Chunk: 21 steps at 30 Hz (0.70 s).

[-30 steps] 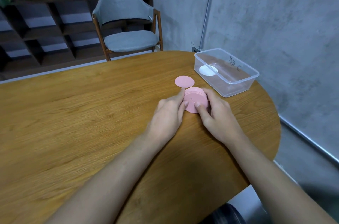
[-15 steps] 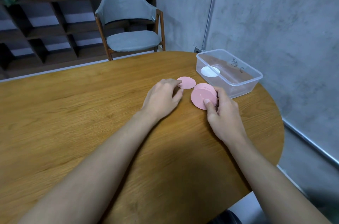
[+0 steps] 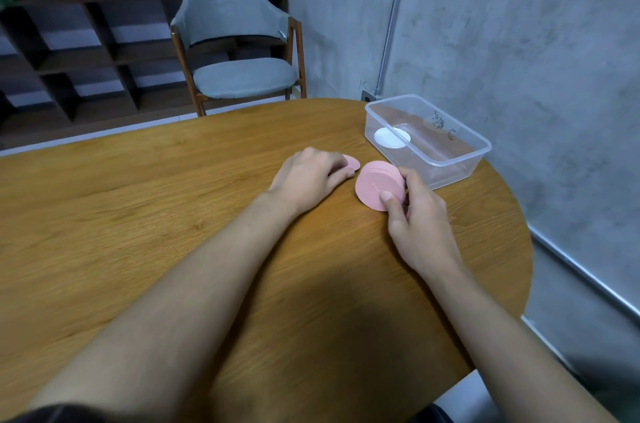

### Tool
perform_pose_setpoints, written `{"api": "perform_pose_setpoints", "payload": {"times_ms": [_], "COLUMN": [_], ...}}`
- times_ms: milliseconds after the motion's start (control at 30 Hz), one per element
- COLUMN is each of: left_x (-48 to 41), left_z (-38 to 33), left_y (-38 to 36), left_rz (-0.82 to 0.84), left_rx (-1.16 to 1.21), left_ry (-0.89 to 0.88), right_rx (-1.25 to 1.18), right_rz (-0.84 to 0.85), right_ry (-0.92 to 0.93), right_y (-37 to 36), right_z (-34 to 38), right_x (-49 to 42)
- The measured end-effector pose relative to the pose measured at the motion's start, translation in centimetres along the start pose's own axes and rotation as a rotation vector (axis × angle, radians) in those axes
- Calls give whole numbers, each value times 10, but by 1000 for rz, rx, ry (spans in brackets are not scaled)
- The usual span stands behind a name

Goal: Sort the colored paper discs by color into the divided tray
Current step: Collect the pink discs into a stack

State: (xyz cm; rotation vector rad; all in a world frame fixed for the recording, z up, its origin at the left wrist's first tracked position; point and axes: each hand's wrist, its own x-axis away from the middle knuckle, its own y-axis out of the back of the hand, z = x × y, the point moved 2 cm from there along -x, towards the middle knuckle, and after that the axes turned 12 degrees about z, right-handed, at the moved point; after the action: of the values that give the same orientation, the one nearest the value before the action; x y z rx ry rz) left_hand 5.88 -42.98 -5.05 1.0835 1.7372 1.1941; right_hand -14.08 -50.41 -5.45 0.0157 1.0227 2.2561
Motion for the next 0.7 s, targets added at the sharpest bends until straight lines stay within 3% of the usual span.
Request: {"api": "perform_pose_setpoints", "payload": {"times_ms": [167,367,533,700], "left_x": [46,92,105,106], "left_z": [-6,-14,-11,-10], "left_y": [6,7,11,7], "left_rz": [-171,-256,-442,-337], "left_rx": [20,286,560,822], "left_ry": [-71,-65,34,86], "right_rx": [-11,-25,-67,-63], "right_rz": [25,55,88,88], "right_ry": [-15,5,4,-6], "right_y": [-1,1,3,3], "right_z": [0,4,5,4], "right_x": [0,3,2,0]}}
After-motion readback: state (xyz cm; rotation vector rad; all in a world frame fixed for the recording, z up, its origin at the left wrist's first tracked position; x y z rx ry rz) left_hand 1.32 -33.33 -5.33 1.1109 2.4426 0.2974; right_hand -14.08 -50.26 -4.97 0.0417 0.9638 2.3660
